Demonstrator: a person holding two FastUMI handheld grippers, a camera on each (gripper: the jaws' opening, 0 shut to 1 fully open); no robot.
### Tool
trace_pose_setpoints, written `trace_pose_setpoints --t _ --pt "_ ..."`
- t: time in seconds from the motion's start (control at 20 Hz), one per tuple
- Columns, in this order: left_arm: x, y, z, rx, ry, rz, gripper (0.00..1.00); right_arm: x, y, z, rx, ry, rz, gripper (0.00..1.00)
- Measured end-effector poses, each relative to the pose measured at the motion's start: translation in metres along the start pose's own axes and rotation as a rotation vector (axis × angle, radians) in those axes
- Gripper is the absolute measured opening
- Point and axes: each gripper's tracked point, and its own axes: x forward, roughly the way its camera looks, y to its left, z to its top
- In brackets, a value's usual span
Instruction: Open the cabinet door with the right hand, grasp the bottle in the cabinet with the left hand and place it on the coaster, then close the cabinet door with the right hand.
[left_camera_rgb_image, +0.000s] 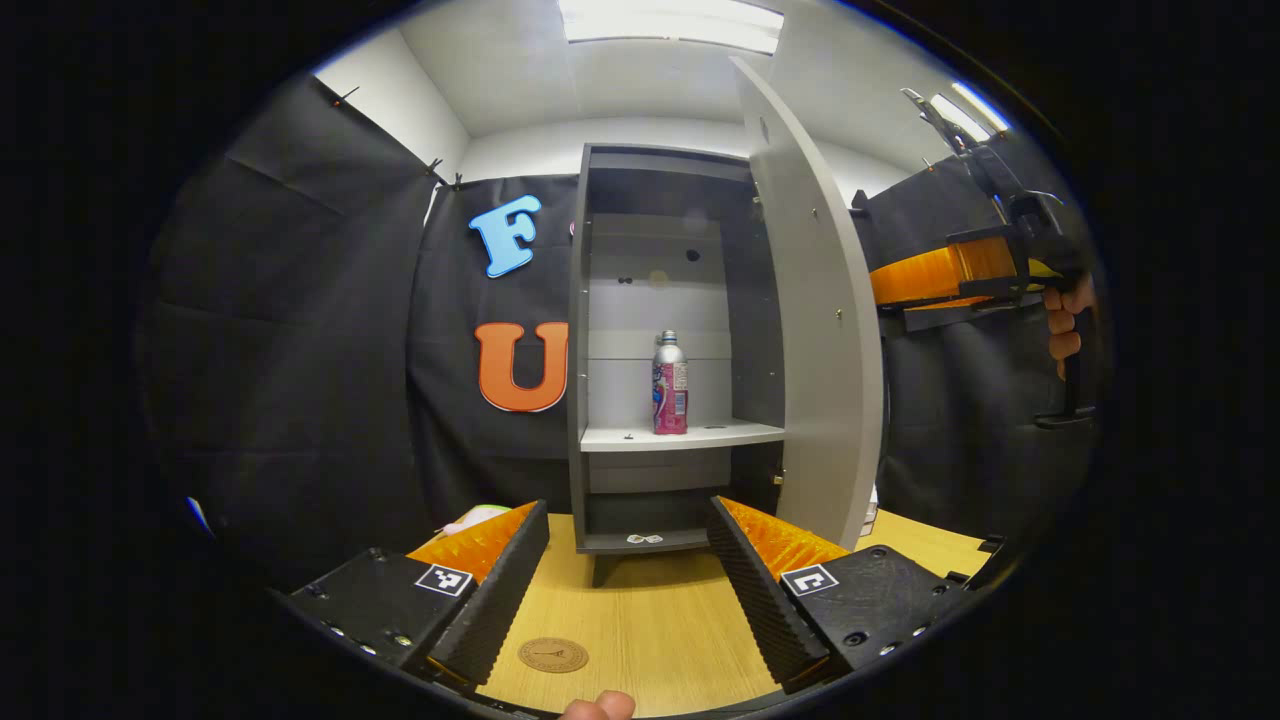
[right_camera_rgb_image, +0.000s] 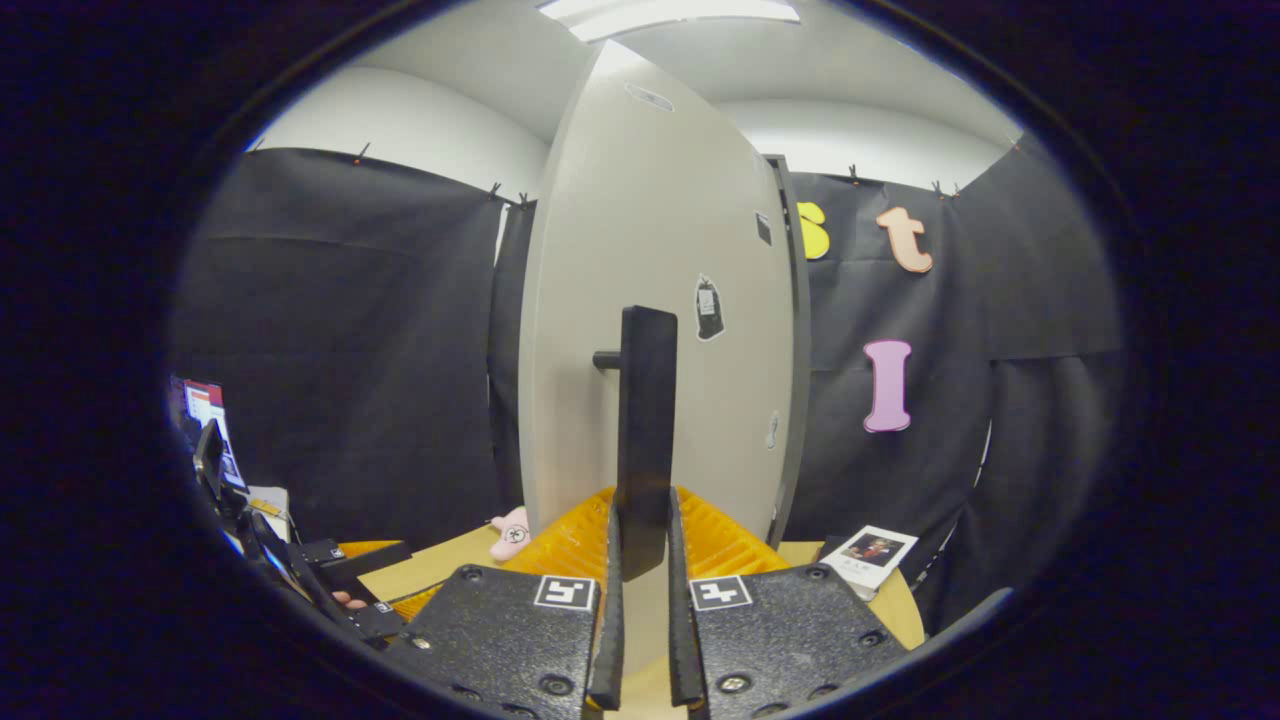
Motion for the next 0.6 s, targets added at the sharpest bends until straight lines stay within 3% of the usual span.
trace_pose_setpoints --t 0.25,0.6 --pt "0.005 -0.015 -0.005 -0.017 0.011 -0.004 0.96 -0.014 -0.032 -0.001 0.020 -0.008 -0.075 0.21" --pt "0.008 -0.041 -0.016 -0.021 0.043 -0.014 0.96 -0.029 -0.094 0.002 0.001 -0.029 -0.231 0.10"
